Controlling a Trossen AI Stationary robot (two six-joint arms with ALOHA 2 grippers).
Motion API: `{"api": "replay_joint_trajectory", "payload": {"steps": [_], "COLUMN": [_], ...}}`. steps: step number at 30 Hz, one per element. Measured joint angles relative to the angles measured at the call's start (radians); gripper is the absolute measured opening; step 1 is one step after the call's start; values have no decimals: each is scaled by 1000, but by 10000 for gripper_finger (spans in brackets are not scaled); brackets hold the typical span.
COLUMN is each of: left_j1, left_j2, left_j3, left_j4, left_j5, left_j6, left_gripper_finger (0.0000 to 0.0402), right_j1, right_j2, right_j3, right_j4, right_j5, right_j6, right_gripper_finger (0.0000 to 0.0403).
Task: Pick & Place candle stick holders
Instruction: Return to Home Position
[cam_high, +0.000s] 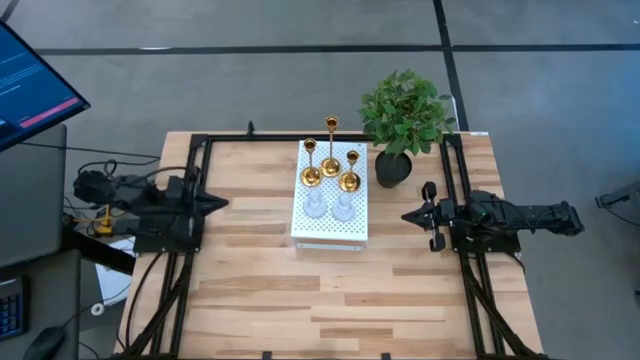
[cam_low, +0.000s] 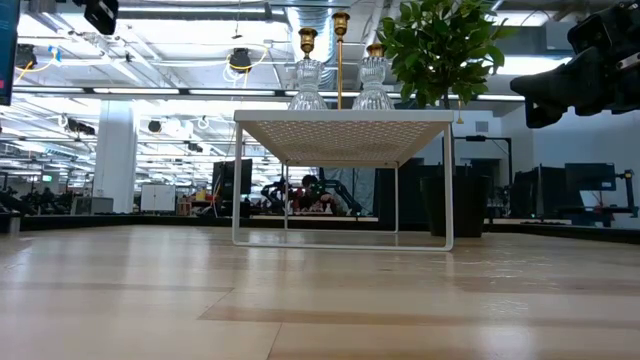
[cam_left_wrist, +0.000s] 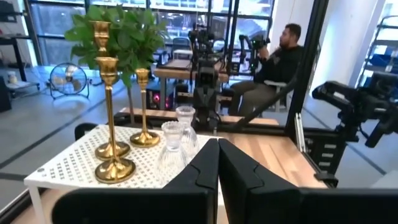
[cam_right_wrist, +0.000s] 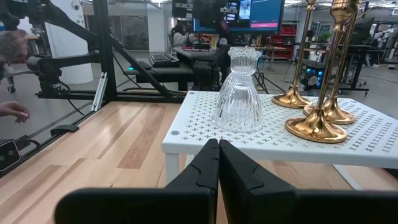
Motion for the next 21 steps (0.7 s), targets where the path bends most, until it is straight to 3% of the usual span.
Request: {"api": "replay_joint_trajectory", "payload": {"steps": [16,21], "left_j1": [0,0], "left_j2": [-34,-35], "left_j3": [9,-44], "left_j4": [-5,-1], "left_j5": [-6,-8], "left_j6": [9,-20], "left_gripper_finger": [8,8], "right_j1": [0,0], "right_j2": [0,0], "right_j3": [0,0], "right_j4": [0,0], "right_j5": [0,0], "right_j6": [0,0], "right_gripper_finger": [0,0]}}
